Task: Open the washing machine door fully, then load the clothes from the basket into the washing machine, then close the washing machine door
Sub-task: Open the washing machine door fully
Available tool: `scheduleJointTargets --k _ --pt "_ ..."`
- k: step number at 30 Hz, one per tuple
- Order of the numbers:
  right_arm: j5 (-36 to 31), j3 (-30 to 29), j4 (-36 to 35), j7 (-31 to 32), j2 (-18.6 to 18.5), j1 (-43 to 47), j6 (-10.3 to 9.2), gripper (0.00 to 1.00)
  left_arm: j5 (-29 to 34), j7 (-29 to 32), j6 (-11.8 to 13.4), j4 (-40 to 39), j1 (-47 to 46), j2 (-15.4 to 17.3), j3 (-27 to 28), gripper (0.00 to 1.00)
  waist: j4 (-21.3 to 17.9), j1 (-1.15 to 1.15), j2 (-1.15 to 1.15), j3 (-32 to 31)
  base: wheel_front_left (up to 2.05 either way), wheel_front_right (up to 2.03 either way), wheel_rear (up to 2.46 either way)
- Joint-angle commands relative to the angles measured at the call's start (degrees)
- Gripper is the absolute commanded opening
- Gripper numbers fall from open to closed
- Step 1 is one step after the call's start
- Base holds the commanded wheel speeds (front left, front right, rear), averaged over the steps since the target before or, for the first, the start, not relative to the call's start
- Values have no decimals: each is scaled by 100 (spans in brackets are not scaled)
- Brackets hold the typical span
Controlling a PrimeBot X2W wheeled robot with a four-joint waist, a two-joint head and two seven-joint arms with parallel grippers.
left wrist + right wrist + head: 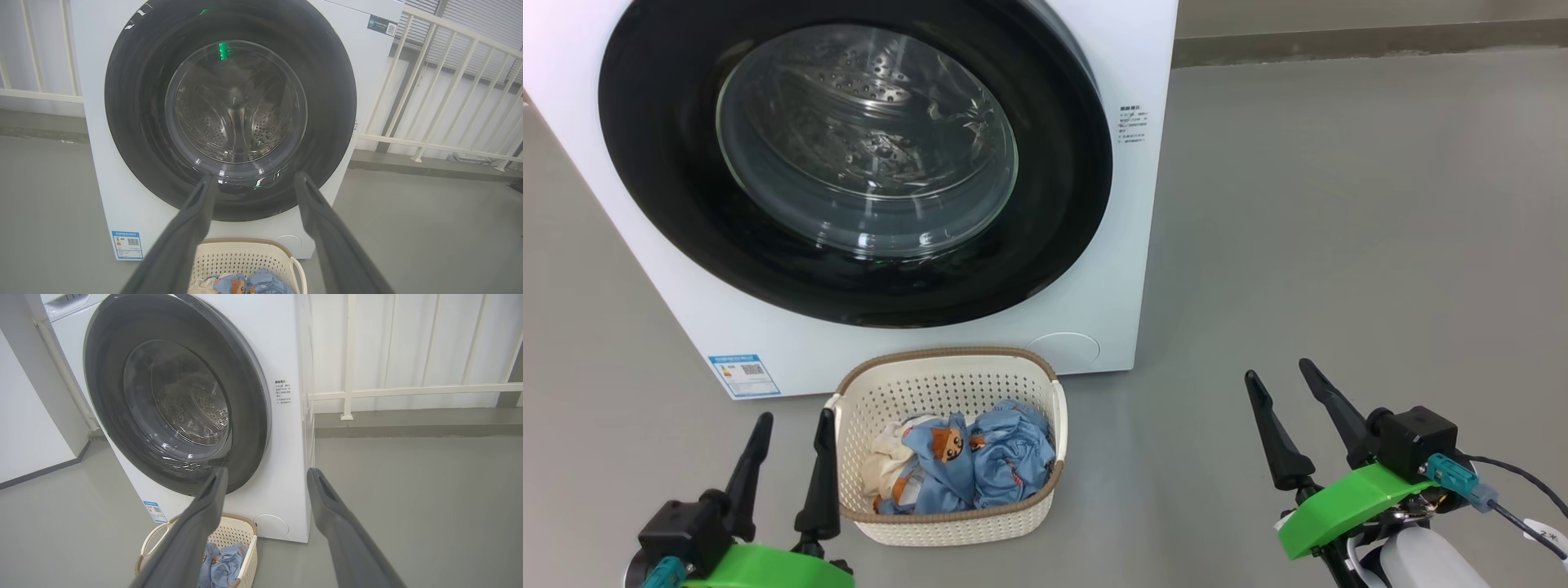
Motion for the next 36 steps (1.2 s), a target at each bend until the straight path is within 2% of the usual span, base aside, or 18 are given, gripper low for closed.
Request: scheduleJointTargets --k 1,36 --pt "73 87 -109 -71 -60 -196 32 100 -5 -38 -13 -145 -209 108 170 100 0 0 0 -2 0 0 0" --pt "202 58 -34 -71 -61 -203 32 100 -23 -38 -13 -157 -199 72 251 100 1 0 0 56 0 0 0"
